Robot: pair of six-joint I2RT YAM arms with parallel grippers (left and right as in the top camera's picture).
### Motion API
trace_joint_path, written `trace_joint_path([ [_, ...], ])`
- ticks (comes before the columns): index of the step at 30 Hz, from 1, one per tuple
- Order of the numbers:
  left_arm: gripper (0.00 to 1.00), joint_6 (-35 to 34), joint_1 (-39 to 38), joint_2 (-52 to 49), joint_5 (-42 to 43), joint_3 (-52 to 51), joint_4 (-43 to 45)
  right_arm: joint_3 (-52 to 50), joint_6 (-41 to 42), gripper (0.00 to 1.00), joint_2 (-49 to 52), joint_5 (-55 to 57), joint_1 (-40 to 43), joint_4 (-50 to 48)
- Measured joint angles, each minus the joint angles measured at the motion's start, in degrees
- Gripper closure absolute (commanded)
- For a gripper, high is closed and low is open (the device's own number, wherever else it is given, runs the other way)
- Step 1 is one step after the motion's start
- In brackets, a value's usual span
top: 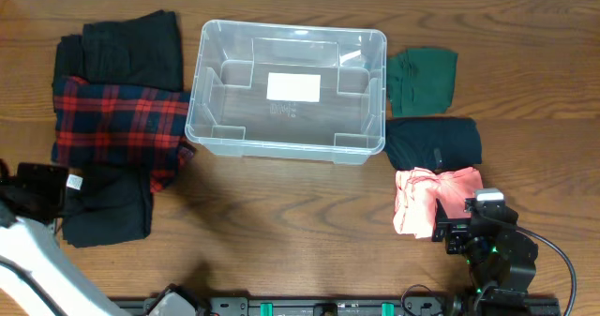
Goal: Pack container
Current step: 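Grasp the black garment at bottom left with the left gripper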
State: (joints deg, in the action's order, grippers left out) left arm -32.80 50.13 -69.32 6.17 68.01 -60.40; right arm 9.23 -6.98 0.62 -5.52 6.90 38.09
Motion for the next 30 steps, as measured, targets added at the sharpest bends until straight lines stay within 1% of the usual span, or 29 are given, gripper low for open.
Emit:
trace_joint_path([
  [4, 0.02, 4.4, 3.2, -8.0, 5.5, -0.1, -2.6, 0.0, 0.0, 0.01, 0.0, 0.0, 0.0, 0.0],
  [6, 0.02, 6.5, 4.0, -10.7, 7.8, -0.5, -1.9, 0.0, 0.0, 0.01, 0.0, 0.0, 0.0, 0.0],
  [8, 0.02, 8.7, 4.8, -12.2, 9.6, -2.6, 0.7, 0.0, 0.0, 0.01, 0.0, 0.0, 0.0, 0.0],
  [16, 0.02, 13.8, 8.7, -12.4, 14.6, -15.4, 11.5, 0.0, 0.0, 0.01, 0.0, 0.0, 0.0, 0.0],
  [19, 0.02, 14.7, 9.0, -12.4, 15.8, -19.9, 17.2, 0.0, 0.0, 0.01, 0.0, 0.0, 0.0, 0.0],
  [24, 0.02, 15.0, 9.0, -12.4, 16.4, -24.0, 25.2, 0.0, 0.0, 0.01, 0.0, 0.0, 0.0, 0.0],
  [27, 0.02, 15.1, 9.0, -12.4, 16.3, -25.1, 27.5, 0.0, 0.0, 0.01, 0.0, 0.0, 0.0, 0.0],
  [30, 0.02, 15.0, 9.0, -12.4, 15.6, -25.3, 26.7, 0.0, 0.0, 0.01, 0.0, 0.0, 0.0, 0.0],
])
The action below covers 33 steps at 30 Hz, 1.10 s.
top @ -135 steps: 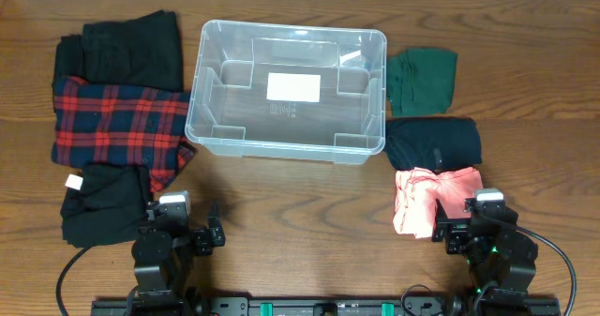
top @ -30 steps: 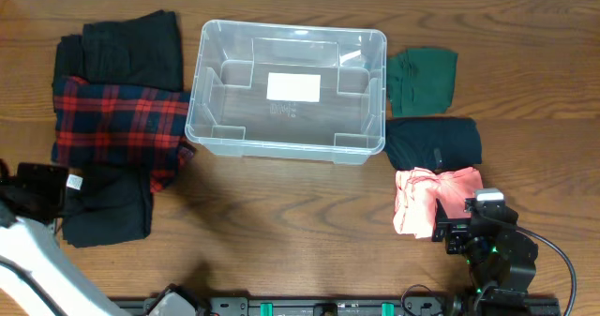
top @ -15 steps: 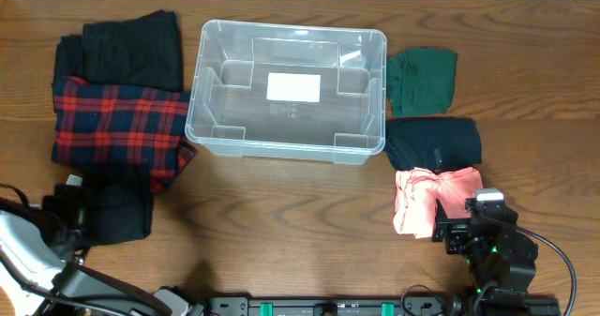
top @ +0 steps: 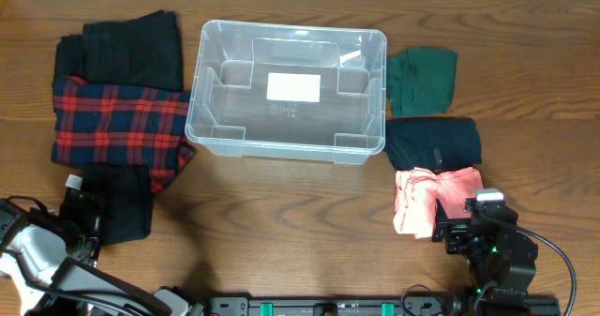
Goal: Pack container
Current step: 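Grasp the black garment at bottom left with the left gripper, then carry the black garment into the clear bin and release it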
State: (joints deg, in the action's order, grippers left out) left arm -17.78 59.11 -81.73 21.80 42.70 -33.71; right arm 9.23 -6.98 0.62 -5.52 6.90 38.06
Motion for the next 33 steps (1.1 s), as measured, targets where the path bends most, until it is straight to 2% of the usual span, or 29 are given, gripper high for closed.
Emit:
trace_joint_path([
  [4, 0.02, 0.0, 0.0, 0.0, -1.3, -0.4, -0.4, 0.0, 0.0, 0.01, 0.0, 0.0, 0.0, 0.0],
  [9, 0.02, -0.2, 0.0, -0.4, -2.9, -1.5, 3.1, 0.0, 0.0, 0.01, 0.0, 0.0, 0.0, 0.0],
  [16, 0.0, -0.3, 0.0, -6.2, -2.8, -1.3, 8.4, 0.0, 0.0, 0.01, 0.0, 0.0, 0.0, -0.1],
  [17, 0.06, -0.4, 0.0, -6.6, -2.8, -1.0, 8.4, 0.0, 0.0, 0.01, 0.0, 0.0, 0.0, 0.0],
  [18, 0.16, -0.5, 0.0, -6.8, -2.7, -0.8, 8.4, 0.0, 0.0, 0.01, 0.0, 0.0, 0.0, 0.0],
  [19, 0.31, -0.5, 0.1, -7.1, -2.4, -0.7, 8.9, 0.0, 0.0, 0.01, 0.0, 0.0, 0.0, 0.0],
  [22, 0.6, -0.5, 0.3, -8.5, -1.3, -0.5, 9.9, 0.0, 0.0, 0.01, 0.0, 0.0, 0.0, 0.0],
  [24, 0.73, 0.0, 0.5, -8.8, -0.3, -0.6, 10.0, 0.0, 0.0, 0.01, 0.0, 0.0, 0.0, 0.0],
  [25, 0.78, 0.1, 0.5, -8.8, 0.1, -0.6, 10.0, 0.0, 0.0, 0.01, 0.0, 0.0, 0.0, 0.0],
  [28, 0.81, 0.7, 0.7, -8.3, 1.1, -0.6, 9.6, 0.0, 0.0, 0.01, 0.0, 0.0, 0.0, 0.0],
  [29, 0.86, 0.8, 0.8, -8.1, 1.5, -0.6, 9.2, 0.0, 0.0, 0.01, 0.0, 0.0, 0.0, 0.0],
  [33, 0.91, 1.2, 0.7, -4.4, 3.2, -0.6, 2.8, 0.0, 0.0, 0.01, 0.0, 0.0, 0.0, 0.0],
])
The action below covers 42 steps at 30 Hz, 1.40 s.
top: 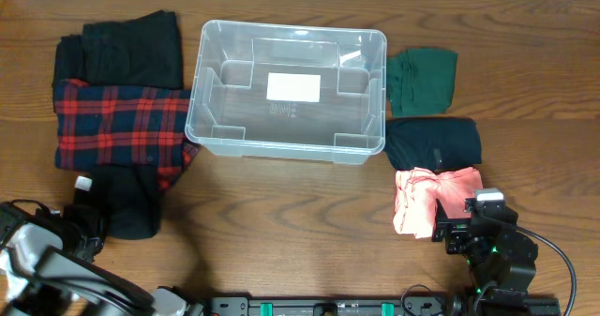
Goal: Pack container
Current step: 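Carry the black garment into the clear bin and release it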
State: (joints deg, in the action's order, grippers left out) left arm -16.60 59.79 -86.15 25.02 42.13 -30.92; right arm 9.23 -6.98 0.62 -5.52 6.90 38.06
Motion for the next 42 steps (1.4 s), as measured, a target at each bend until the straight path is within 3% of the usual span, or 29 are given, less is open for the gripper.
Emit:
trace_joint_path([
  [5, 0.94, 0.3, -0.7, 10.9, 5.5, 4.0, -6.8, 0.0, 0.0, 0.01, 0.0, 0.0, 0.0, 0.0],
  [11, 0.94, -0.2, -4.7, 22.9, 13.9, 14.2, -6.7, 0.0, 0.0, 0.01, 0.0, 0.0, 0.0, 0.0],
  [14, 0.94, -1.2, -8.0, 24.7, 18.4, 19.3, -3.8, 0.0, 0.0, 0.01, 0.0, 0.0, 0.0, 0.0],
  [17, 0.95, -3.9, -12.6, 24.6, 23.5, 21.2, 5.6, 0.0, 0.0, 0.01, 0.0, 0.0, 0.0, 0.0],
  [21, 0.94, -9.4, -21.8, 23.3, 28.1, 21.5, 20.0, 0.0, 0.0, 0.01, 0.0, 0.0, 0.0, 0.0],
  [26, 0.94, -12.6, -37.7, 19.3, 30.5, 21.5, 31.3, 0.0, 0.0, 0.01, 0.0, 0.0, 0.0, 0.0],
  [34, 0.94, -12.8, -58.8, 4.2, 31.8, 21.6, 40.8, 0.0, 0.0, 0.01, 0.0, 0.0, 0.0, 0.0],
  [42, 0.94, -12.8, -68.7, -10.3, 31.8, 21.5, 45.8, 0.0, 0.0, 0.01, 0.0, 0.0, 0.0, 0.0],
])
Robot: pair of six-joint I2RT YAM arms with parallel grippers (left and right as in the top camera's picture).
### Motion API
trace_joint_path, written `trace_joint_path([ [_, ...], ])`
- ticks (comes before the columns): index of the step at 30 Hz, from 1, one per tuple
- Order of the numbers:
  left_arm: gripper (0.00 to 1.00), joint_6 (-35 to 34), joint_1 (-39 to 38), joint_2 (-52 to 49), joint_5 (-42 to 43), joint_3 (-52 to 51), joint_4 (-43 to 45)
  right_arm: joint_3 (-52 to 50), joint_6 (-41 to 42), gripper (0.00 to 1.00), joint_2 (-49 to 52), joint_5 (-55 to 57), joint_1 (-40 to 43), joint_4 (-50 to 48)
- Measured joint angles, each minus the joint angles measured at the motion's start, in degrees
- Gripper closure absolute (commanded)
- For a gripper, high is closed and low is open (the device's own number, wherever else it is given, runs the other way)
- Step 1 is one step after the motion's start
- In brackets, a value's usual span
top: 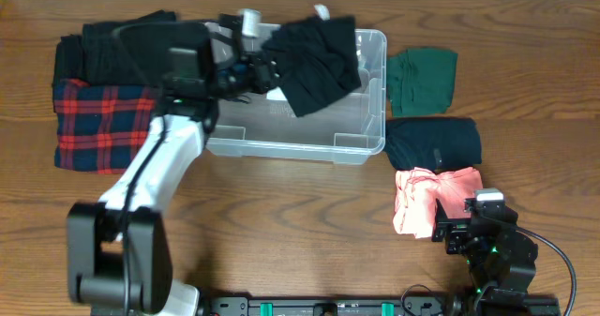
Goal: Pack container
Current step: 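Carry the black garment into the clear bin and release it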
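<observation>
The clear plastic container (281, 145) stands at the back middle of the table. My left gripper (265, 59) reaches over its left half, shut on a black garment (317, 58). The garment hangs spread above the bin's back right part and hides that corner. My right gripper (450, 226) rests low at the front right, touching the near edge of a pink garment (424, 196). Its jaws are too small to read.
A red plaid shirt (94, 127) and a black garment (108, 46) lie left of the bin, partly under my left arm. To its right lie a green garment (424, 80) and a dark garment (433, 143), with the pink one nearest the front.
My left gripper was low at the front left, on a bunched black garment. Now it is over the container with that garment hanging from it. The right arm has not moved.
My left gripper stood at the table's left edge beside a black garment lying below the plaid shirt. Then it was at that garment's left side, the cloth bunched narrower and shifted right. Now the garment is off the table, held over the bin.
</observation>
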State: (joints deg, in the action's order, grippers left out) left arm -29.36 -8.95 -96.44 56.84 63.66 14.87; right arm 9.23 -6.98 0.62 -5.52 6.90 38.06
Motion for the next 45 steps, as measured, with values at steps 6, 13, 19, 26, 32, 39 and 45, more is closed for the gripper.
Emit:
trace_joint_path([
  [6, 0.94, 0.0, -1.5, -7.0, -0.7, 0.0, -0.6, 0.0, 0.0, 0.01, 0.0, 0.0, 0.0, 0.0],
  [13, 0.94, -0.3, -1.5, -12.1, -9.2, 0.0, -7.9, 0.0, 0.0, 0.01, 0.0, 0.0, 0.0, 0.0],
  [19, 0.94, -0.2, -1.9, -12.7, -15.8, 0.0, -9.4, 0.0, 0.0, 0.01, 0.0, 0.0, 0.0, 0.0],
  [26, 0.86, -0.3, -4.1, -12.7, -19.3, 0.0, -8.8, 0.0, 0.0, 0.01, 0.0, 0.0, 0.0, 0.0],
  [32, 0.87, -0.4, -6.1, -12.7, -20.0, 0.0, -8.6, 0.0, 0.0, 0.01, 0.0, 0.0, 0.0, 0.0],
  [39, 0.75, 0.5, -9.1, -12.7, -21.4, 0.0, -8.9, 0.0, 0.0, 0.01, 0.0, 0.0, 0.0, 0.0],
  [45, 0.29, 1.3, -10.4, -12.7, -24.6, 0.0, -10.8, 0.0, 0.0, 0.01, 0.0, 0.0, 0.0, 0.0],
])
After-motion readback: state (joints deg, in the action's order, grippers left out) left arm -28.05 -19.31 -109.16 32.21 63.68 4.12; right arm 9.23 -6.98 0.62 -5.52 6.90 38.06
